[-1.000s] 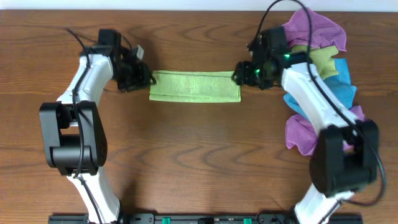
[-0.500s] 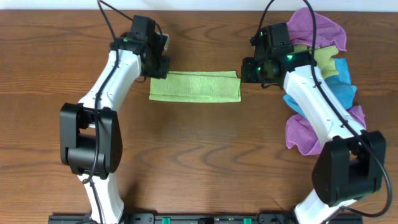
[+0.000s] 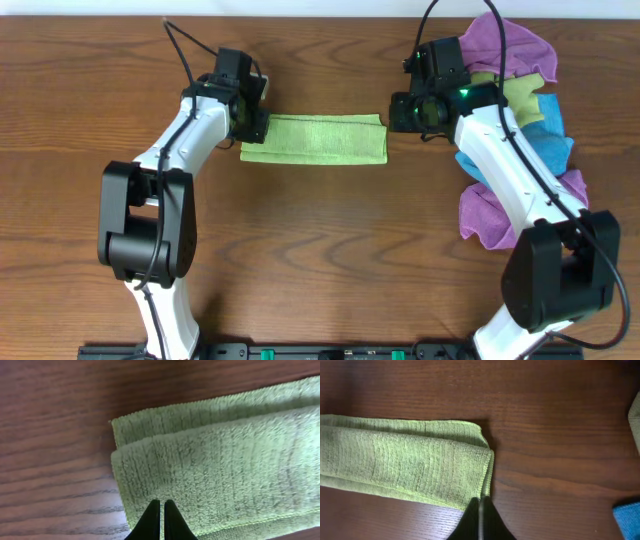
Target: Fold the cloth
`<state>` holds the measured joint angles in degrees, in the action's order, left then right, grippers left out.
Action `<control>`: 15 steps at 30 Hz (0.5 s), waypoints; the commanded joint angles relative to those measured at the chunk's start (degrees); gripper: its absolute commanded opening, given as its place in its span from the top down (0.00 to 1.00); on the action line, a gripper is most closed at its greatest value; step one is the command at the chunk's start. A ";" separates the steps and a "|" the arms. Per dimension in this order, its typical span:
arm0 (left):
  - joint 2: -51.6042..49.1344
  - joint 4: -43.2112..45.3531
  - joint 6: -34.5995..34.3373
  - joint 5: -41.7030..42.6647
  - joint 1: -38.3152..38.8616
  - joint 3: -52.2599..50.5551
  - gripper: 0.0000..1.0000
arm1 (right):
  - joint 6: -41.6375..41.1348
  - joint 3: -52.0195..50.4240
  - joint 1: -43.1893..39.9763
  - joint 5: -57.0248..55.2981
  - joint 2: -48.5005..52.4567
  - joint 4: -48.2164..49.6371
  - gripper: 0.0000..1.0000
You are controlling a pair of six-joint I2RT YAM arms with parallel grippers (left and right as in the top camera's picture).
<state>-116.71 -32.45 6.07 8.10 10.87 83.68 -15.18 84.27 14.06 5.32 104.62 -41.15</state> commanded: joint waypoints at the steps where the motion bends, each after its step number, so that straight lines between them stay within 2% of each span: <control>1: -0.20 0.61 -0.31 -1.03 -0.24 -2.16 0.94 | 0.72 0.24 0.22 -0.85 0.52 -0.02 0.71; 2: -0.20 1.05 -0.31 -1.03 -0.24 -2.82 0.94 | 0.72 0.00 0.22 -0.83 0.68 0.04 0.39; 3: -0.20 1.40 -0.33 -1.03 -0.24 -3.30 0.94 | 0.72 -0.11 0.22 -0.83 0.98 -0.02 0.24; 4: -0.20 1.97 -0.33 -1.03 -0.24 -3.98 0.94 | 0.96 -0.20 0.22 -0.61 1.64 -0.26 0.18; 9: -0.20 2.86 -0.55 -1.03 -0.24 -5.84 0.94 | 2.25 -0.68 0.11 5.03 6.36 -0.81 0.01; 15: -0.20 3.21 -0.57 -1.03 -0.24 -6.62 0.94 | 2.40 -0.68 -1.14 12.87 13.07 1.51 0.01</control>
<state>-116.71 -29.58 6.00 8.10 10.87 78.06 -13.72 84.14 14.00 13.52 116.27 -39.97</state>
